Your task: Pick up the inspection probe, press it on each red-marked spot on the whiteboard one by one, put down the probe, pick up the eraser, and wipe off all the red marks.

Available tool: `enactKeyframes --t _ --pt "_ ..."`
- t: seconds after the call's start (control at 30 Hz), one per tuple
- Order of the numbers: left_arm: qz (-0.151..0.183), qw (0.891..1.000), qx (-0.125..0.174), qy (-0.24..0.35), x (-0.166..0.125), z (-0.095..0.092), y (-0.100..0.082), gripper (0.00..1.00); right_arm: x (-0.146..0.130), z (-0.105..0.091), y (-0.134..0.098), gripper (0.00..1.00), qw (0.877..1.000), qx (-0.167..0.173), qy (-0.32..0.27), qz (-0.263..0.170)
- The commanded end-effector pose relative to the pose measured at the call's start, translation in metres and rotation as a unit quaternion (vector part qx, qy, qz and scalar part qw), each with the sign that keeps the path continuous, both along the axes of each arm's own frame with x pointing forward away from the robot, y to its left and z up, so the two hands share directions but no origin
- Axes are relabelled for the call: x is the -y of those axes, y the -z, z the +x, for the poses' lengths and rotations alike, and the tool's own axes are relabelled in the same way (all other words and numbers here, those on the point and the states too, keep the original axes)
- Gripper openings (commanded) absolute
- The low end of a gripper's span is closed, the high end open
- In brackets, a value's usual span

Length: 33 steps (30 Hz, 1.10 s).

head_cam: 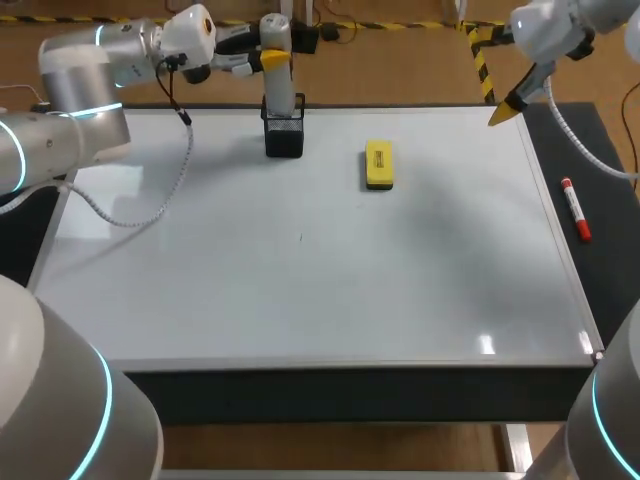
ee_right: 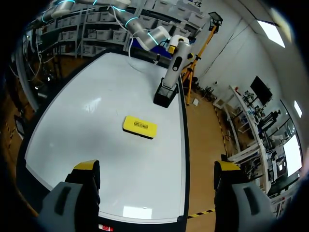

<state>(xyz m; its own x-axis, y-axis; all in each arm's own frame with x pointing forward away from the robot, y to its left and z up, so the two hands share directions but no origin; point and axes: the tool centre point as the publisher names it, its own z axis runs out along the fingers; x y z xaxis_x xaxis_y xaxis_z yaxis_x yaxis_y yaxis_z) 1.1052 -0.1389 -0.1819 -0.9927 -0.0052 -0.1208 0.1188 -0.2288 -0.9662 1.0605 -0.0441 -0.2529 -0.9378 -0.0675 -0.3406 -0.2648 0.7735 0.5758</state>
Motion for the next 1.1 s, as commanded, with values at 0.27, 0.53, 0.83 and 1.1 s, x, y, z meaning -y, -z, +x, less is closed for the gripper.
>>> enactKeyframes --t 0.27,0.53,0.83,1.1 --pt "-0.004 1.0 -0.012 -0.015 0.001 0.008 0.028 0.0 0.0 0.0 0.0 1.0 1.0 -0.001 -0.001 -0.002" --pt "-0.005 1.0 -0.019 -0.025 0.004 0.015 0.043 0.0 0.0 0.0 0.0 1.0 1.0 -0.001 -0.001 -0.002" --pt "0.002 0.999 -0.025 -0.026 0.004 0.019 0.059 0.0 0.0 0.0 0.0 1.0 1.0 -0.001 -0.001 -0.002" --pt "0.004 1.0 -0.026 -0.015 0.002 0.021 0.067 0.0 0.0 0.0 0.0 1.0 1.0 -0.001 -0.001 -0.002"
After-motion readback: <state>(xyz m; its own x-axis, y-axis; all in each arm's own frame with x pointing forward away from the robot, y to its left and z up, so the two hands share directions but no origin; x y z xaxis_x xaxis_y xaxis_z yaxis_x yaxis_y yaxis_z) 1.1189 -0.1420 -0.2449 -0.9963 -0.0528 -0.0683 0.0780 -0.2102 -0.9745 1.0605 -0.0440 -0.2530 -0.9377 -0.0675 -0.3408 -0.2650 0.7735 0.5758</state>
